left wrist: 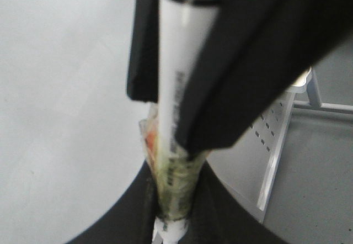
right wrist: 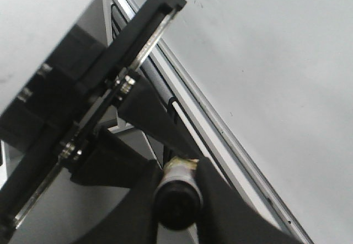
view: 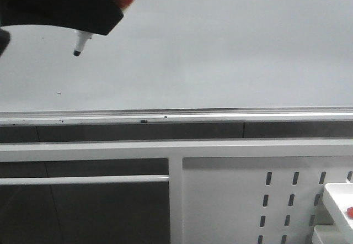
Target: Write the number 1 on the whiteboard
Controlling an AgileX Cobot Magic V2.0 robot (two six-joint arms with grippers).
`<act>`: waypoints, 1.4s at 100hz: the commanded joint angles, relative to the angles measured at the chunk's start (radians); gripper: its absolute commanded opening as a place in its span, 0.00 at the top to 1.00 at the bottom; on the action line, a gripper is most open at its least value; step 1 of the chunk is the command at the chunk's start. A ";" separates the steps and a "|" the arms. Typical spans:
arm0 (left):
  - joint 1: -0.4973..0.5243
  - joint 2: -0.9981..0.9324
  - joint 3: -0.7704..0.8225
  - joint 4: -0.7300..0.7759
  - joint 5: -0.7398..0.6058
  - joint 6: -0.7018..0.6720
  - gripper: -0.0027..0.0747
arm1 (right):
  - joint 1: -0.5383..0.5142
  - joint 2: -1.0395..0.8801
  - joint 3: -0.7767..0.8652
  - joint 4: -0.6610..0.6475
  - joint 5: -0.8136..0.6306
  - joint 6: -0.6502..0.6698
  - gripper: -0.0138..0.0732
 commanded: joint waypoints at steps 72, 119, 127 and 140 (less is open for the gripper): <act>-0.010 -0.167 -0.036 -0.163 -0.050 0.004 0.41 | -0.004 -0.018 -0.032 0.013 -0.086 -0.005 0.92; -0.010 -0.584 -0.034 -0.331 0.111 0.004 0.43 | -0.011 -0.186 0.081 -0.038 -0.111 -0.005 0.92; -0.010 -0.663 -0.034 -0.340 0.195 0.004 0.49 | -0.035 -0.233 0.127 -0.038 -0.113 -0.005 0.92; -0.010 -0.773 -0.032 -0.336 0.309 0.004 0.68 | -0.105 -0.317 0.195 -0.045 -0.140 -0.005 0.92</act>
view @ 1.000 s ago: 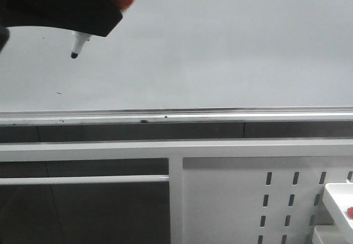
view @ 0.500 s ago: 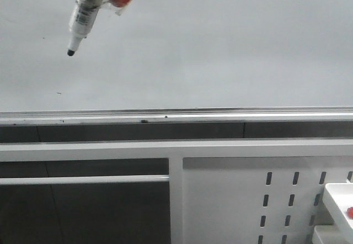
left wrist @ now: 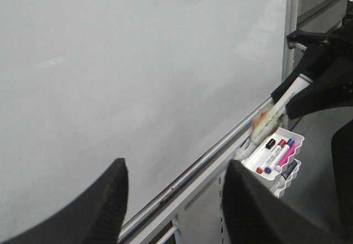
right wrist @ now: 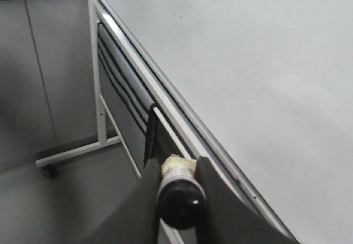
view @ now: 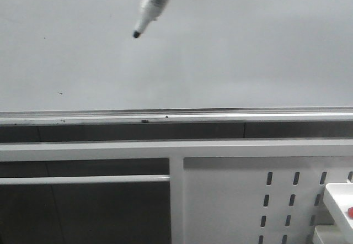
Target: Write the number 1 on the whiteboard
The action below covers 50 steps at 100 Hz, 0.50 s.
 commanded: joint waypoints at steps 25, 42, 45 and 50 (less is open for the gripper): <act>0.039 -0.247 0.075 0.080 0.023 -0.132 0.99 | -0.138 -0.151 0.131 -0.061 -0.257 -0.003 0.92; 0.146 -0.326 0.201 0.090 0.002 -0.182 0.99 | -0.138 -0.141 0.151 -0.157 -0.361 -0.003 0.92; 0.163 -0.336 0.227 0.085 -0.013 -0.185 0.99 | -0.138 -0.135 0.151 -0.166 -0.391 -0.003 0.92; 0.193 -0.339 0.263 0.065 -0.048 -0.185 0.99 | -0.138 -0.123 0.151 -0.184 -0.442 -0.003 0.92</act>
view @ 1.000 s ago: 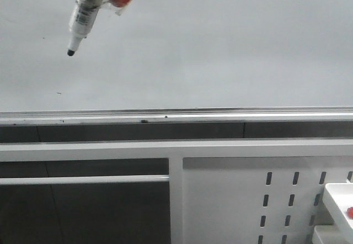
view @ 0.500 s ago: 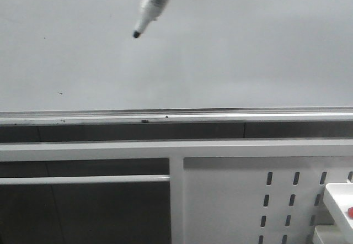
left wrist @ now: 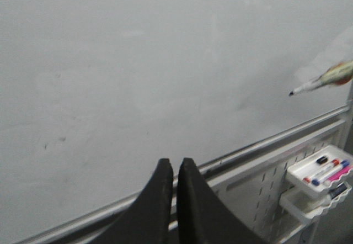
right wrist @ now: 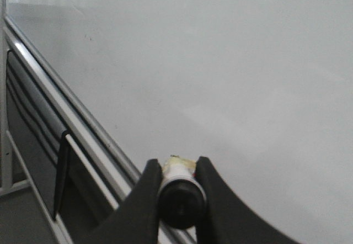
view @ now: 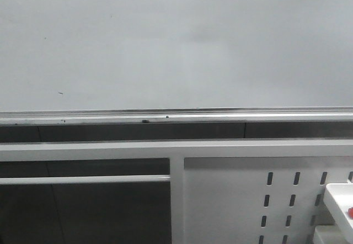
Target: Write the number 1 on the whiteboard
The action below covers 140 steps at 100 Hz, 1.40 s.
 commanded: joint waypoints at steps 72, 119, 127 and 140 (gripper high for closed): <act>0.115 -0.020 0.134 -0.031 -0.293 -0.021 0.99 | -0.006 0.191 -0.039 -0.184 -0.268 -0.056 0.92; 0.115 -0.020 0.134 -0.031 -0.295 -0.021 0.99 | -0.100 0.213 -0.040 -0.184 -0.358 -0.056 0.92; 0.115 -0.020 0.134 -0.031 -0.295 -0.021 0.99 | -0.111 0.213 -0.040 -0.184 -0.356 -0.056 0.92; 0.115 -0.020 0.134 -0.031 -0.295 -0.021 0.99 | -0.111 0.213 -0.040 -0.182 -0.356 -0.056 0.92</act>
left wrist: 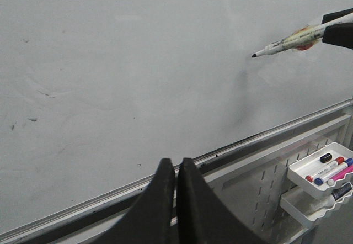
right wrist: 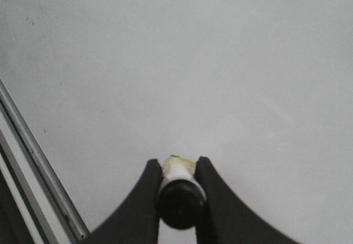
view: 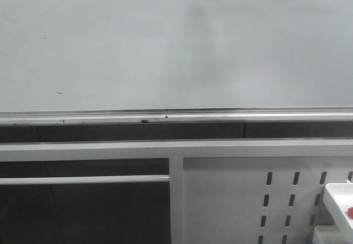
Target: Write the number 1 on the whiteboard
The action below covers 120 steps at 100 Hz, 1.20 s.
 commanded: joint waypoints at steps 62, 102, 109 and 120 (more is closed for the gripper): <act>0.002 -0.020 -0.026 0.011 -0.071 -0.012 0.99 | 0.069 0.055 -0.037 -0.003 -0.078 0.003 0.92; 0.002 -0.020 -0.026 0.004 -0.071 -0.012 0.99 | -0.020 0.113 -0.039 0.003 -0.146 0.003 0.92; 0.002 -0.020 -0.026 0.004 -0.071 -0.012 0.99 | -0.033 0.113 -0.039 0.003 -0.152 0.003 0.92; 0.002 -0.020 -0.026 0.004 -0.071 -0.012 0.99 | -0.051 0.113 -0.039 0.004 -0.153 0.003 0.92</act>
